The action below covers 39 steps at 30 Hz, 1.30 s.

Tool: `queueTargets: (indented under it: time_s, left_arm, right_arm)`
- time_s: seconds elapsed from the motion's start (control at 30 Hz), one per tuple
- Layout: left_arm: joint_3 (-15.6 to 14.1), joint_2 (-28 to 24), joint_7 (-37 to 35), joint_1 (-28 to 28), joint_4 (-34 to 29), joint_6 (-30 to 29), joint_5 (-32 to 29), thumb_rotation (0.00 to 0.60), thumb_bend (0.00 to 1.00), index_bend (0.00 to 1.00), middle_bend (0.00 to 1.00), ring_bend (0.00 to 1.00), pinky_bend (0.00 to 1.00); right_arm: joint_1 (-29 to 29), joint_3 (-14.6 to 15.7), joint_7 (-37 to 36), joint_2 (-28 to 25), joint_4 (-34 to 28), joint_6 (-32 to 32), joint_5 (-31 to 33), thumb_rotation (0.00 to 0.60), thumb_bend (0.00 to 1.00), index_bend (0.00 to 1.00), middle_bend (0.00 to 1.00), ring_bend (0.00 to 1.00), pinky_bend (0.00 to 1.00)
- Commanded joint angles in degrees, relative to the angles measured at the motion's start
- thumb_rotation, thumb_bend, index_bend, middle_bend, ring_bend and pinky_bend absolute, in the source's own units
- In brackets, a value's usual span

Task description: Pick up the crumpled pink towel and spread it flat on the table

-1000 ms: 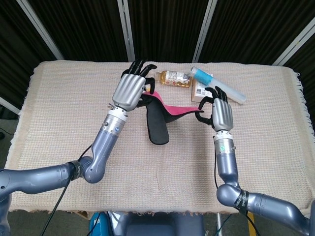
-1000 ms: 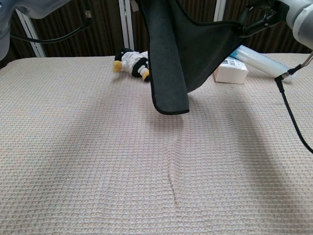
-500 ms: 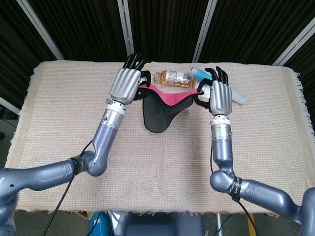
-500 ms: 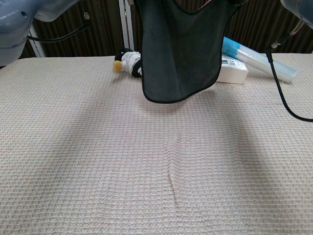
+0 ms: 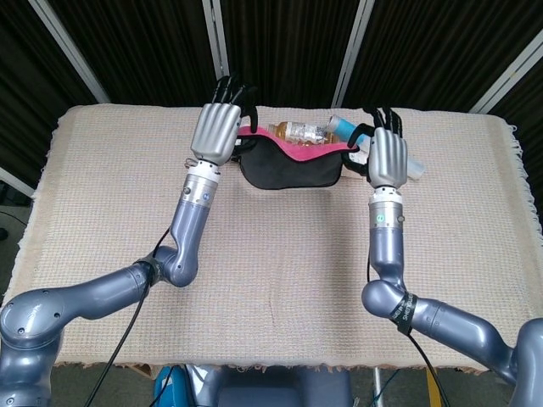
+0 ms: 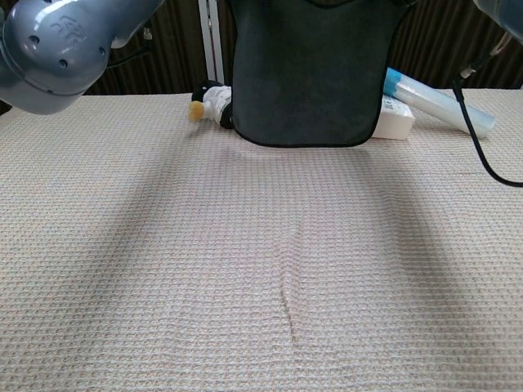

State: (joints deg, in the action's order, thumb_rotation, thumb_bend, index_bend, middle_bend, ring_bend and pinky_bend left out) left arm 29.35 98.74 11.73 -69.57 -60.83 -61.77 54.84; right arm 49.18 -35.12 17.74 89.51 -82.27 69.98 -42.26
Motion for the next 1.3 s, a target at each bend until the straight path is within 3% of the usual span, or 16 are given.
queueTargets:
  time_s: [0.03,0.23,0.77,0.93,1.3]
  left_arm:
    - [-1.48,0.76,-1.13,1.33,0.13,-0.03,0.72,0.6,0.57,0.65,0.19,0.0,0.0]
    - [-4.48,0.99,-2.5,4.96,-3.0,-1.94,2.47,0.6,0.57,0.65,0.19,0.0,0.0]
    - [-12.03,-1.55,-2.58,15.41,-19.19,-8.0,6.56,0.6,0.57,0.65,0.19,0.0,0.0]
    - [-15.0,-1.46,-2.32,18.11,-21.29,-9.17,8.24,0.6,0.57,0.65,0.19,0.0,0.0]
    - [-18.67,-1.75,-3.61,22.9,-24.12,-11.57,12.29,0.6,0.57,0.65,0.19,0.0,0.0]
  right_arm:
    - [-0.93,1.17,-0.68,-0.08,-0.2,-0.2,-0.3,0.6,0.59,0.74,0.21,0.0,0.0]
    - [-3.65,4.35,-2.24,-0.07,-1.83,0.1,-1.06,0.6,0.59,0.74,0.21,0.0,0.0]
    - [-11.96,13.72,-2.79,-1.16,-12.83,6.16,-6.81,0.6,0.59,0.74,0.22,0.0,0.0]
    - [-14.43,16.91,-2.69,-1.37,-14.33,7.7,-8.93,0.6,0.59,0.74,0.22,0.0,0.0]
    - [-18.51,21.06,-3.54,-1.7,-16.53,9.93,-13.35,0.6,0.59,0.74,0.22,0.0,0.0]
